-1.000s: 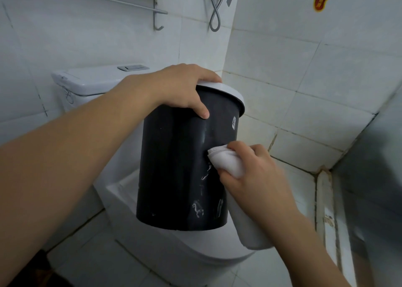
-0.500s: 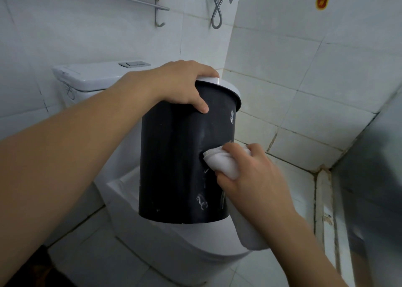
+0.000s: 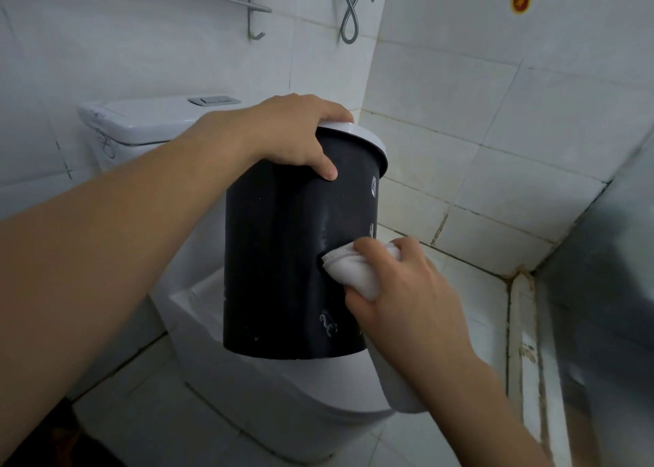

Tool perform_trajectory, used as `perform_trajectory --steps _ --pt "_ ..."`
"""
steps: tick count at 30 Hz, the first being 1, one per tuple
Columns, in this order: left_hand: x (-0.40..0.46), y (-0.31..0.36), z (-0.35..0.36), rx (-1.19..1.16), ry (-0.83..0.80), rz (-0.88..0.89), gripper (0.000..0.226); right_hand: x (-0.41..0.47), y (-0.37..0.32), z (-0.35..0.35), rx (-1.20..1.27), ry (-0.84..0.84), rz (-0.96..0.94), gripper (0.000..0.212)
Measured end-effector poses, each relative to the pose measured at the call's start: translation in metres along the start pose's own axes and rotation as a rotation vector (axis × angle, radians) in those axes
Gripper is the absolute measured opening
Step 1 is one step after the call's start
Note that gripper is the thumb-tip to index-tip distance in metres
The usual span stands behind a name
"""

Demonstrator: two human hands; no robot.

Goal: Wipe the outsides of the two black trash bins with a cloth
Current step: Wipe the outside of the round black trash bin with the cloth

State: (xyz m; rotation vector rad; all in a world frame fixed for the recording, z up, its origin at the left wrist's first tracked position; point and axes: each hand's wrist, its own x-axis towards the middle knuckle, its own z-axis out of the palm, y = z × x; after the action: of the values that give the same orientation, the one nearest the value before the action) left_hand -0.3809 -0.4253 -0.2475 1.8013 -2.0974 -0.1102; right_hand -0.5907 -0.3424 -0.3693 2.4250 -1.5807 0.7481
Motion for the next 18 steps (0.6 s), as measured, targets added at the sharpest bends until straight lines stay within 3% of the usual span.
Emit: perform_trajectory --steps 6,14,18 --pt "0.002 -0.001 0.0 0.013 0.005 0.003 0.083 0.019 0.002 0.002 0.048 0.039 0.062 0.033" --pt "0.002 -0.004 0.001 0.006 0.01 0.0 0.083 -0.013 -0.003 0.003 -0.03 -0.042 -0.009 0.039" --pt "0.0 -0.003 0.001 0.009 0.017 0.0 0.082 0.0 -0.002 0.001 -0.013 0.007 0.005 0.033"
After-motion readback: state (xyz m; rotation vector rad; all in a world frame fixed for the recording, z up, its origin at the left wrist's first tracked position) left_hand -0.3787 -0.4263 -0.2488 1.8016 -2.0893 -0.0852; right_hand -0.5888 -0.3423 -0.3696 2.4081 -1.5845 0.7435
